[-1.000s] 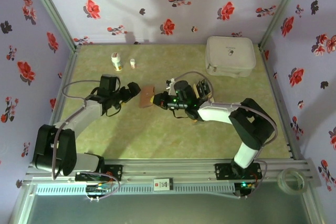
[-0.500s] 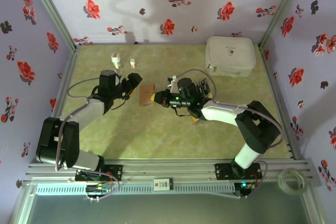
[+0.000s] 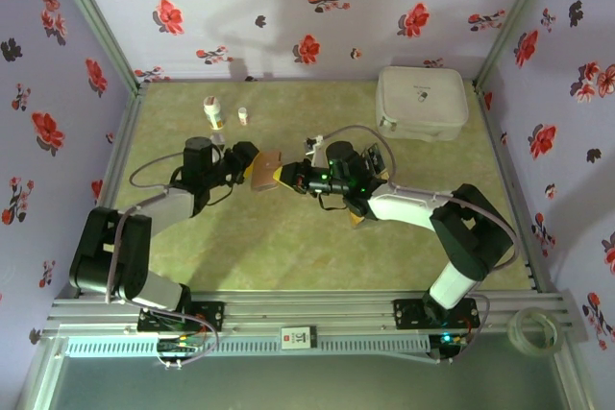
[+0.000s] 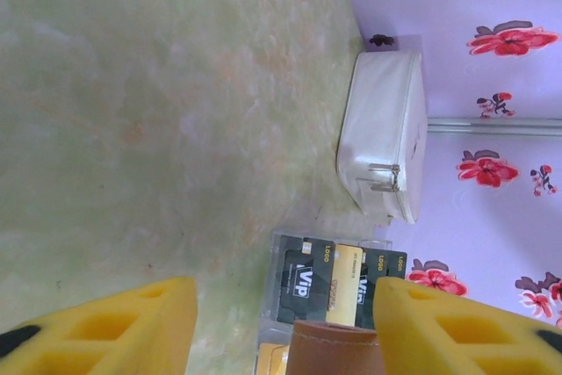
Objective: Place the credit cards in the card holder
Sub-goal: Pass the card holder.
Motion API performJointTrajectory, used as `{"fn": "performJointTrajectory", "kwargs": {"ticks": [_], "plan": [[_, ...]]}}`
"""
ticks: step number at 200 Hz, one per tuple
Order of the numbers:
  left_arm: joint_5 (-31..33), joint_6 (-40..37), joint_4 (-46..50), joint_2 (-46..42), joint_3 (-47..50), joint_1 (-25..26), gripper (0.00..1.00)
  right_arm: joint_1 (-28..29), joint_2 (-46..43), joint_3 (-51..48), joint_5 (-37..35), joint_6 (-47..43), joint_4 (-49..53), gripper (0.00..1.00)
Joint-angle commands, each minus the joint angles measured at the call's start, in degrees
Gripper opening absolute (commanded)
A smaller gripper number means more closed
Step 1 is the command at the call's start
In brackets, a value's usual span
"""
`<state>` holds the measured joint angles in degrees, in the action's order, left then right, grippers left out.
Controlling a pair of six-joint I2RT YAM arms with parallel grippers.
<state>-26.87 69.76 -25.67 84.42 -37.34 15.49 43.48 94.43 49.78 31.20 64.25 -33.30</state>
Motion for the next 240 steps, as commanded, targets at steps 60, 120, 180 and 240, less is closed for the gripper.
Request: {"fn": "performJointTrajectory", "kwargs": {"ticks": [60, 120, 180, 240], "plan": [[-1.5, 3.6, -9.1, 0.6, 0.8, 0.7, 0.35, -0.4, 4.3, -0.5, 0.7, 4.3, -8.8, 0.00], [-1.6, 4.5, -12.0, 0.7, 1.8, 0.9, 0.21, -0.7, 5.0, -1.2, 0.6, 4.6, -9.6, 0.00], [-1.6, 4.7, -13.4, 0.8, 1.6, 1.6, 0.36, -0.8, 5.1, -1.5, 0.3, 4.6, -9.6, 0.00], [-1.6, 4.3, -14.1, 1.0, 2.1, 2.1, 0.16, -0.9, 5.3, -2.1, 0.3, 4.6, -9.6, 0.00]]}}
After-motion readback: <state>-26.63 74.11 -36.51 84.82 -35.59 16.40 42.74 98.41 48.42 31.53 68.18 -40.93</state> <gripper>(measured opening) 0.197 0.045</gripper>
